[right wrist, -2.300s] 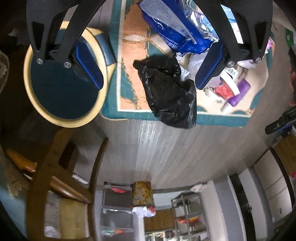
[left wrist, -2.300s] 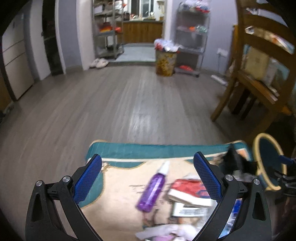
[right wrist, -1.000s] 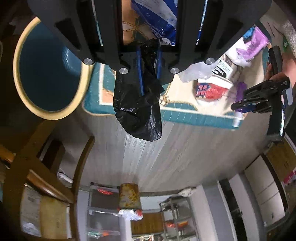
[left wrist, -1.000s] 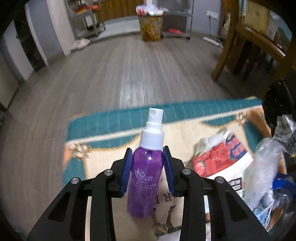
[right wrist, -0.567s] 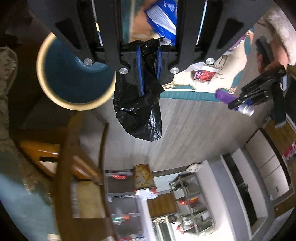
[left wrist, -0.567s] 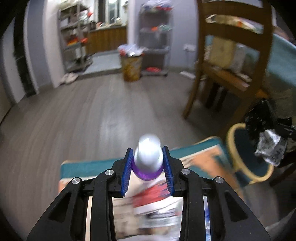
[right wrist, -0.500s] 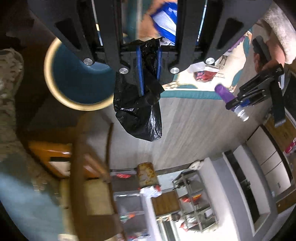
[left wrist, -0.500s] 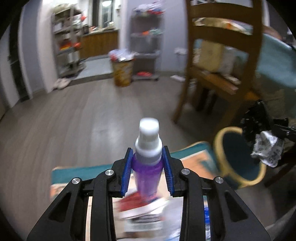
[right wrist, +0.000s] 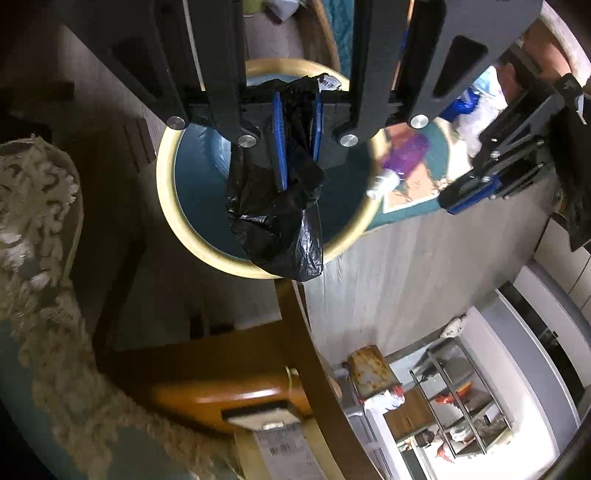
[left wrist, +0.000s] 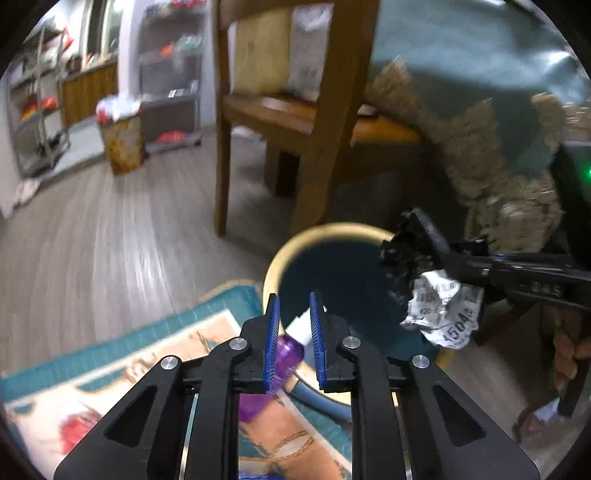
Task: Collect trash
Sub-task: 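Carry both items over the teal bin and open both grippers to drop them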
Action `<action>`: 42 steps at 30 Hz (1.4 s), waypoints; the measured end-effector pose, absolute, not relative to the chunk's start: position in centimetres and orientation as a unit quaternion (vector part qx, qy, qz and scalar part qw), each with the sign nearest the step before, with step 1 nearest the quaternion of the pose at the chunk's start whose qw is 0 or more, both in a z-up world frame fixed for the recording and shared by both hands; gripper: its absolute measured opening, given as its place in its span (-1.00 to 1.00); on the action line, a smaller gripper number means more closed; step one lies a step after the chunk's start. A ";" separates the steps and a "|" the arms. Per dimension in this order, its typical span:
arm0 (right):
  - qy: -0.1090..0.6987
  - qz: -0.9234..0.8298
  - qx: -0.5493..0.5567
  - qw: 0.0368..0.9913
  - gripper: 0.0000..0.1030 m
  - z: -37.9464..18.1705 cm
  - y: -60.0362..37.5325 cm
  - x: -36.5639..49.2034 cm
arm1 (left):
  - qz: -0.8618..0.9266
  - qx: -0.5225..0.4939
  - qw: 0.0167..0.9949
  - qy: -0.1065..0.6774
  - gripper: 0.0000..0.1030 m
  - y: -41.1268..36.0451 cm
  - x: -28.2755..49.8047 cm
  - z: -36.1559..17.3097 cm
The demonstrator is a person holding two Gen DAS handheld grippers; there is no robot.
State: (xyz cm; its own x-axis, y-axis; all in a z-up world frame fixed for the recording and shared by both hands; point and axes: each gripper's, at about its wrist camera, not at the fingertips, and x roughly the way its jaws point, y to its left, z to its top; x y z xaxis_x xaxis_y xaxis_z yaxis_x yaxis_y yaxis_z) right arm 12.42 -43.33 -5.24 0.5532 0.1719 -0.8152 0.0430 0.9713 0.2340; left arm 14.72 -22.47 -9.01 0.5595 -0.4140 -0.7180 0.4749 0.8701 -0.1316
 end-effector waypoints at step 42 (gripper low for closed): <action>0.545 0.005 0.140 0.826 -0.78 -10.3 -45.3 13.2 | -0.317 0.101 0.823 0.460 -0.35 -28.8 15.5 -14.9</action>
State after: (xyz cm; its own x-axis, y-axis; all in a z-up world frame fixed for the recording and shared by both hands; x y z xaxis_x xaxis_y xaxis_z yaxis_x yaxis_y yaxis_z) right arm 13.18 -45.31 -10.33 0.4049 0.1614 -0.9000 0.1436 0.9609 0.2369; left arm 15.53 -28.80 -14.91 0.3754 -0.4292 -0.8215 0.6147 0.7786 -0.1259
